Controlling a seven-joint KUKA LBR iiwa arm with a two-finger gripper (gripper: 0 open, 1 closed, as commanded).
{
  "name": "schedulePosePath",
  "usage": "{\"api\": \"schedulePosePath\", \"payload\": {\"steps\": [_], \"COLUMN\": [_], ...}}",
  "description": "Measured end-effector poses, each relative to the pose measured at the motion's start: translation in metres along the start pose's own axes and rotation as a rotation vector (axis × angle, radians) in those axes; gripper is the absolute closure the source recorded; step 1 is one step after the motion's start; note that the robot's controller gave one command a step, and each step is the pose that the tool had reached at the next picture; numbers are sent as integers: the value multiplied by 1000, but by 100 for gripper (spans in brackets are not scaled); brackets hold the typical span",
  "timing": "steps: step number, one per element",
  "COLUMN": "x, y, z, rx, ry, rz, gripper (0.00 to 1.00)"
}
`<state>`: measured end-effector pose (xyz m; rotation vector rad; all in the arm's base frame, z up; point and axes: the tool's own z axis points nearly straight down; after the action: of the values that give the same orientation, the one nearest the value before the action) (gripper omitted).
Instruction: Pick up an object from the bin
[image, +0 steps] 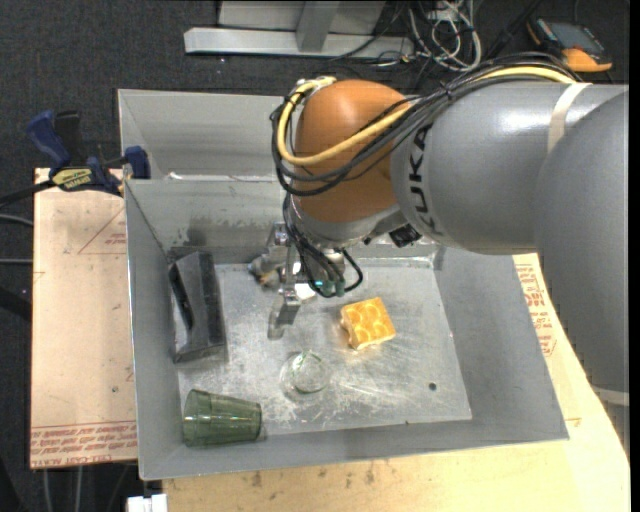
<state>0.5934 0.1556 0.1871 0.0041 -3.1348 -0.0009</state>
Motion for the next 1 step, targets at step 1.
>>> {"api": "schedulePosePath", "payload": {"steps": [1], "x": [-2], "y": [-1], "z": [-4], "rx": [-1], "ry": [-7], "rz": [2], "gripper": [0]}}
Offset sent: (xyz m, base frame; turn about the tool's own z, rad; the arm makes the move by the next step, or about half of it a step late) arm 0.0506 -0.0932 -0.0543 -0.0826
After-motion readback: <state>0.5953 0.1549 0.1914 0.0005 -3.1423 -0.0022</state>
